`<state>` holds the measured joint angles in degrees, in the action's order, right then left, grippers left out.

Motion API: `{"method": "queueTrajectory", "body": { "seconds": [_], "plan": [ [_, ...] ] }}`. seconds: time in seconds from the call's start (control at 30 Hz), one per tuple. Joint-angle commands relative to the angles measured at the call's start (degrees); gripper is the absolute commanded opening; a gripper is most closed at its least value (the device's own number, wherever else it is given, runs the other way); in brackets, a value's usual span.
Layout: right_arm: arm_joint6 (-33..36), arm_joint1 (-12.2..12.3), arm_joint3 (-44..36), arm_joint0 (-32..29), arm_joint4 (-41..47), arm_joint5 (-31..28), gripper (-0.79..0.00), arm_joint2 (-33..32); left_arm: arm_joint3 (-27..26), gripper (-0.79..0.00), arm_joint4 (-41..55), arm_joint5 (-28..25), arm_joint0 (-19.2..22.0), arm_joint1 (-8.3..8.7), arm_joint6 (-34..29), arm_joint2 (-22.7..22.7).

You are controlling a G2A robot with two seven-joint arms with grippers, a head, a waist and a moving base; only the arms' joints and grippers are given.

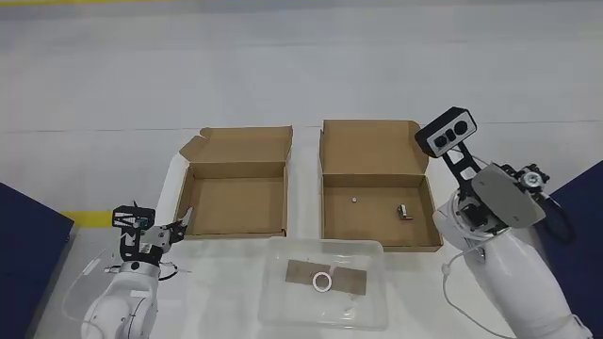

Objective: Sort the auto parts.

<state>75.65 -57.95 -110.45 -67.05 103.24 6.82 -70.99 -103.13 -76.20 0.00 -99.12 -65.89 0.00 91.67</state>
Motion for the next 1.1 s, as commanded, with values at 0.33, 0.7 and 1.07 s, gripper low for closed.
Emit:
{"method": "queueTrajectory", "body": {
  "seconds": [0.33, 0.7, 1.07],
  "plan": [
    [-0.77, -1.14, -0.42, -0.05, -3.54, 1.19, -0.785, -1.62, 0.0, 0.0, 0.0, 0.0, 0.0, 0.0, 0.0, 0.0],
    [-1.11, -2.08, -0.41, -0.48, -5.59, 2.09, -0.785, -2.78, 0.0, 0.0, 0.0, 0.0, 0.0, 0.0, 0.0, 0.0],
    [-1.6, -2.57, -0.44, -0.66, -10.72, 3.64, -0.785, -5.0, 0.0, 0.0, 0.0, 0.0, 0.0, 0.0, 0.0, 0.0]
  ]
}}
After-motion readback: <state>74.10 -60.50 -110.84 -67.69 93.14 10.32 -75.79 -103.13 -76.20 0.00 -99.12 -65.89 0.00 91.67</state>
